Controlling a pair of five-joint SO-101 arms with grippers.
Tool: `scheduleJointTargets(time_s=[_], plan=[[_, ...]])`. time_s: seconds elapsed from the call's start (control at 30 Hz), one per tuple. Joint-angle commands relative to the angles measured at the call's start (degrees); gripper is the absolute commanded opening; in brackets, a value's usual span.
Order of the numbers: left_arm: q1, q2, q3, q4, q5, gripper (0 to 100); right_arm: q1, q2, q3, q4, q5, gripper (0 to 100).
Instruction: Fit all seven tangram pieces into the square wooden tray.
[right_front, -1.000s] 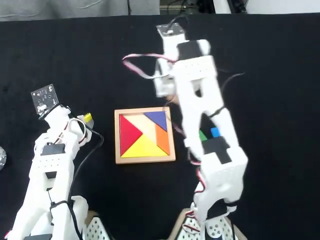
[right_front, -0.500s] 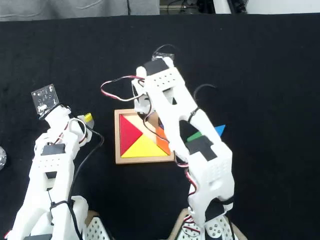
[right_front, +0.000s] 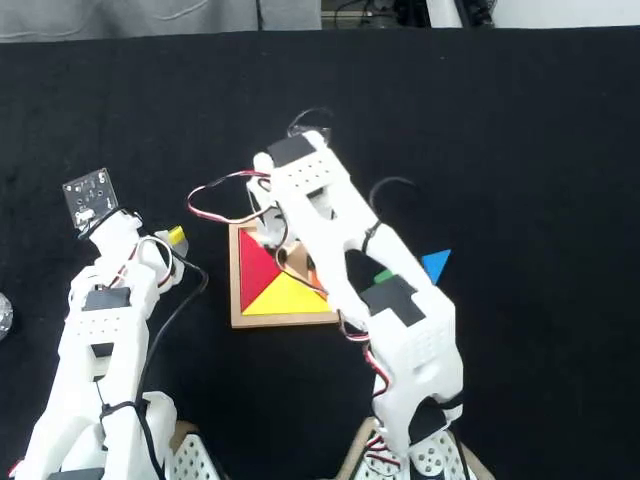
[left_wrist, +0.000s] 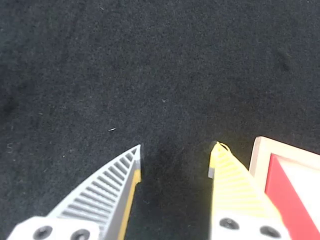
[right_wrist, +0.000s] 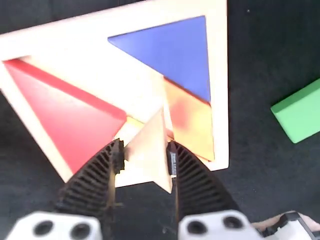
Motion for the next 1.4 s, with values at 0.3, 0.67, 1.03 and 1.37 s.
scheduleJointTargets(time_s=[0.3, 0.67, 1.03, 1.37], plan=[[0.75, -1.05, -0.31, -0.88, -0.35, 22, 0.35, -29.76, 34.51, -31.82, 2.37, 1.1], [0.75, -1.05, -0.31, -0.88, -0.35, 22, 0.44, -32.40, 39.16, -37.71, 3.34, 1.1], [0.75, -1.05, -0.31, -0.88, -0.35, 22, 0.53, -31.34, 39.60, -37.36, 3.43, 1.2], [0.75, -1.05, -0.31, -0.88, -0.35, 22, 2.55, -26.86, 37.05, -36.04, 3.43, 1.2]])
